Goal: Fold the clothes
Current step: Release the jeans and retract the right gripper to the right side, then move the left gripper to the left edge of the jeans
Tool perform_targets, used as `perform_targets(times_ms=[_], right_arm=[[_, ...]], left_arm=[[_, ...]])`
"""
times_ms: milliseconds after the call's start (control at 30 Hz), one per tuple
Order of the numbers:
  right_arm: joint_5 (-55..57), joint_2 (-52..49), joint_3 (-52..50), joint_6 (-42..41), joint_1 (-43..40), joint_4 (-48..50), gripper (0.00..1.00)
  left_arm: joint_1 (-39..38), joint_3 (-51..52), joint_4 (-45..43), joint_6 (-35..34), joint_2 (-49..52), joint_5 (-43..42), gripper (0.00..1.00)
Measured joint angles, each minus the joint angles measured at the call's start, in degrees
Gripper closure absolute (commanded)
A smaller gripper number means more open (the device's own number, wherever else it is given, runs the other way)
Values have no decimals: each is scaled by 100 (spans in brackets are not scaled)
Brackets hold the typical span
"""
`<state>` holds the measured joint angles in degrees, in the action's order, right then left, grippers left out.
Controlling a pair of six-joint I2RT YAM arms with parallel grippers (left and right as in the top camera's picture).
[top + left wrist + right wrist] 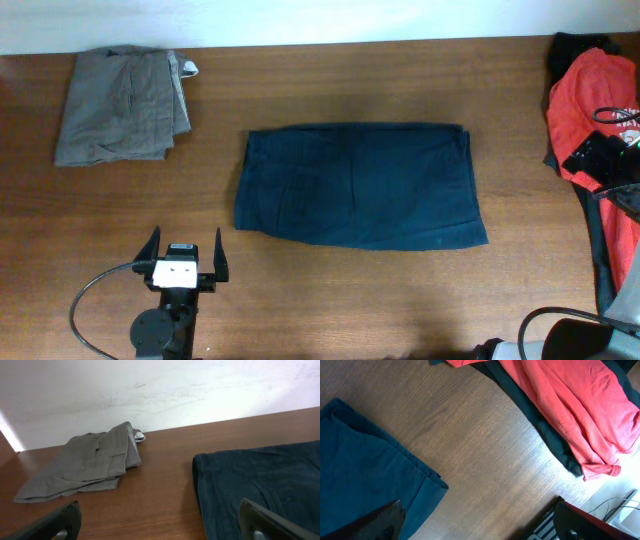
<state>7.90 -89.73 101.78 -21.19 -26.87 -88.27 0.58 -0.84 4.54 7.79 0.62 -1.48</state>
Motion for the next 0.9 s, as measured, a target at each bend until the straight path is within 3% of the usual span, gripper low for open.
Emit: perform_targets(times_ms=[367, 533, 700, 900], right_arm=[[0, 0, 0, 0, 0, 0, 1], [-2, 0, 0, 0, 0, 0, 1], [-2, 0, -2, 0, 0, 2, 1], [-15, 0, -2, 0, 0, -2, 1]], left_arm=[[0, 2, -334, 0, 0, 0, 1], [4, 22, -1764, 15, 2, -444, 1], [4, 26, -2634, 15, 20, -863, 1], [4, -570, -2680, 20, 892, -968, 1]])
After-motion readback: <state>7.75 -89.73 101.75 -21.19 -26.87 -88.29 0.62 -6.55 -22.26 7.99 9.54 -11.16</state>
